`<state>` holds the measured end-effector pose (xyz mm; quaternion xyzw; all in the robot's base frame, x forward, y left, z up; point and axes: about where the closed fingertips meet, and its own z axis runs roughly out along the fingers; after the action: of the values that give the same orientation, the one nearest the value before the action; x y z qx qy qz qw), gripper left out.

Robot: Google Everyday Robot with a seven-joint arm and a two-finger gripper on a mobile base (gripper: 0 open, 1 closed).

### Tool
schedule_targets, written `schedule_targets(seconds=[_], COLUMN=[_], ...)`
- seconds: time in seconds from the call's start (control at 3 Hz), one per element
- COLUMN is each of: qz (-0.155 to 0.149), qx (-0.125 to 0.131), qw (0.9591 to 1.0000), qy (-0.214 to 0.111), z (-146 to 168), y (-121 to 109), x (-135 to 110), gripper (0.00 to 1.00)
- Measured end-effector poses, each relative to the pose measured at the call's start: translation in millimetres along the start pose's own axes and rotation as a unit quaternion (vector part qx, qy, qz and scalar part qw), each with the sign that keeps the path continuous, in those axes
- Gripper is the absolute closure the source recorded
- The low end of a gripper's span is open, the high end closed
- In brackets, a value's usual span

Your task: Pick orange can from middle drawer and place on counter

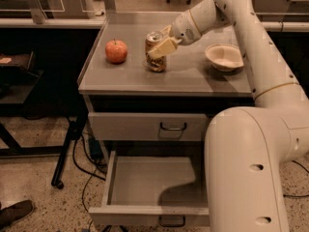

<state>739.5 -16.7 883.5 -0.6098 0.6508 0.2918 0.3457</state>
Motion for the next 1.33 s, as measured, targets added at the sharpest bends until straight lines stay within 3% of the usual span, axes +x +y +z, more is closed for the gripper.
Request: schedule_targets(seconds=[0.33,0.67,1.33], qz=[0.000,0.000,0.000], qx=[0.000,0.000,0.000], qw=[1.0000,1.0000,1.0000], qy=[0.000,0.000,0.000], z=[-0.3,-0.3,-0.2], y=[0.0,0.0,0.0], x=[-0.5,-0.5,-0.5], gripper=[0.86,0.55,0.08])
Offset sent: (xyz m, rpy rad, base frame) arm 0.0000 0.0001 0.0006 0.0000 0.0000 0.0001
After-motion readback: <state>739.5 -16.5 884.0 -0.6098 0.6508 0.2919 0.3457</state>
